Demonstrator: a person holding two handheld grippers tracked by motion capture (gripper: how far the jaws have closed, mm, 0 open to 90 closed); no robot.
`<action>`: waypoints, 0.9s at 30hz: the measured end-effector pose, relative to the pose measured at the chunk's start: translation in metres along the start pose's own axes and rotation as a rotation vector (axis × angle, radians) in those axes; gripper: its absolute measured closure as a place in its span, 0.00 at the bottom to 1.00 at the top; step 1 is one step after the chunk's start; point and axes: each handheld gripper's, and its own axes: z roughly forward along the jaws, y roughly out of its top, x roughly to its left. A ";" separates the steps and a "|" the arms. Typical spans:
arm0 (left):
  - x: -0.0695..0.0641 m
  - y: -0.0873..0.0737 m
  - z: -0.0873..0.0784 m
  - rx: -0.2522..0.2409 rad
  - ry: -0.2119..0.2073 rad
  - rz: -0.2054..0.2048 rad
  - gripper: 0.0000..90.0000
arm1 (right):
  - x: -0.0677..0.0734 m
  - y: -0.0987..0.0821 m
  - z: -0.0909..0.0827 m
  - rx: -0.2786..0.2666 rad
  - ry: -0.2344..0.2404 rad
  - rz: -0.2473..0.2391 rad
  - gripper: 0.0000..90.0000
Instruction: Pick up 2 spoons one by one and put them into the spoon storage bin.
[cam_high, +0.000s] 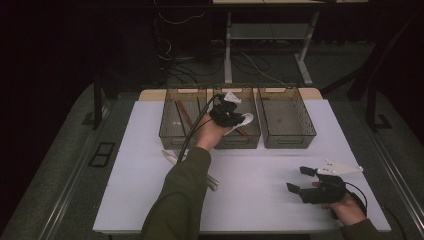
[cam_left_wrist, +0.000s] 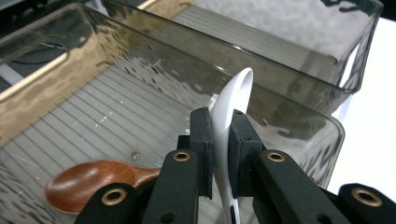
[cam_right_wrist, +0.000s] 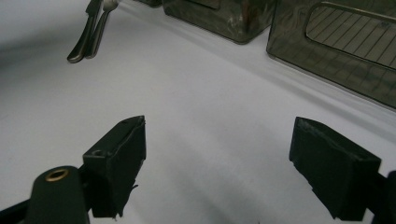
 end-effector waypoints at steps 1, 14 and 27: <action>0.000 0.000 0.001 0.006 -0.005 0.004 0.89 | 0.000 0.000 0.000 0.000 0.000 0.000 0.20; -0.001 0.001 -0.006 -0.051 -0.028 -0.014 0.71 | 0.000 0.000 0.000 0.000 0.001 -0.001 0.20; -0.009 0.001 -0.036 -0.154 -0.107 -0.059 0.51 | -0.001 0.002 0.002 0.002 0.001 0.008 0.20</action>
